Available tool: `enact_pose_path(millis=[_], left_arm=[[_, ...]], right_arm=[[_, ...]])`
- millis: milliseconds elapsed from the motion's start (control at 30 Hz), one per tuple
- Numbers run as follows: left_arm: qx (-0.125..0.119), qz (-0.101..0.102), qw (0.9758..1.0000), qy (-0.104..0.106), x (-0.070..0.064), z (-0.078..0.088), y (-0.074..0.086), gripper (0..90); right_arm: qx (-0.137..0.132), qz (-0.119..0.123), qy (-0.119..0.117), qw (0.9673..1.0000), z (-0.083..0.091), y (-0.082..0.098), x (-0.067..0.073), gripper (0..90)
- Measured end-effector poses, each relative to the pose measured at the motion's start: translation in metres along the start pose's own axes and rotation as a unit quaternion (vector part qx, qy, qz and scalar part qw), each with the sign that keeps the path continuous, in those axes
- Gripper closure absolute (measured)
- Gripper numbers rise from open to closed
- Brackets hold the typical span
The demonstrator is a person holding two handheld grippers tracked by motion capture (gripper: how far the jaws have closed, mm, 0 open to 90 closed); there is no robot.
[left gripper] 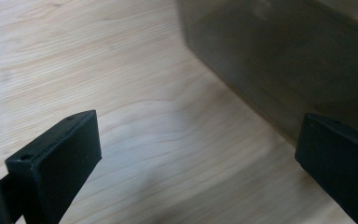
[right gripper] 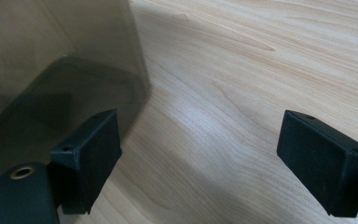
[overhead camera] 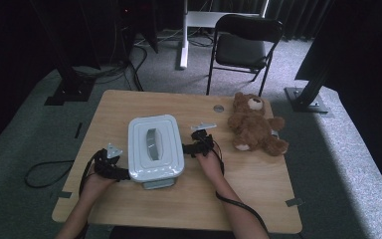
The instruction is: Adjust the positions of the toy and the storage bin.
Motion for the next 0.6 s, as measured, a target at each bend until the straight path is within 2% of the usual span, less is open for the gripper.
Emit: enact_pose_path(millis=[67, 100, 267, 300, 367, 400, 600], left_arm=[[0.002, -0.005, 1.0, 0.003, -0.004, 0.0, -0.002, 0.8], [0.001, -0.013, 0.9999, 0.006, -0.012, -0.001, -0.007, 0.8], [0.002, -0.019, 0.9998, 0.008, -0.019, -0.002, -0.01, 0.8], [0.005, -0.023, 0.9997, 0.003, -0.023, -0.001, -0.012, 0.9], [0.005, -0.024, 0.9997, -0.001, -0.026, -0.001, -0.013, 0.9], [0.005, -0.027, 0.9996, -0.005, -0.029, 0.0, -0.013, 0.9], [0.012, -0.035, 0.9993, -0.008, -0.04, 0.002, -0.015, 0.9]], right_arm=[[0.0, 0.003, -0.002, 1.0, 0.001, 0.0, 0.0, 12.8], [-0.006, 0.01, -0.009, 0.9999, 0.003, 0.0, -0.002, 14.6], [-0.011, 0.005, -0.027, 0.9996, 0.008, 0.001, -0.008, 15.3], [0.001, 0.002, -0.038, 0.9993, 0.007, 0.004, -0.011, 16.0], [0.001, 0.002, -0.039, 0.9992, 0.007, 0.004, -0.012, 16.5], [0.003, -0.003, -0.049, 0.9988, 0.008, 0.007, -0.014, 17.8], [0.004, 0.003, -0.057, 0.9984, 0.011, 0.013, -0.016, 18.5]])
Point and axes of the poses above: each handheld gripper's, and its own axes: z roughly backward along the jaws, y roughly out of its underside, x roughly to its left, the point moved 5 cm from there along -z, roughly forward along the jaws, and after that the axes turned 10 degrees about x, right-handed, at the moved point
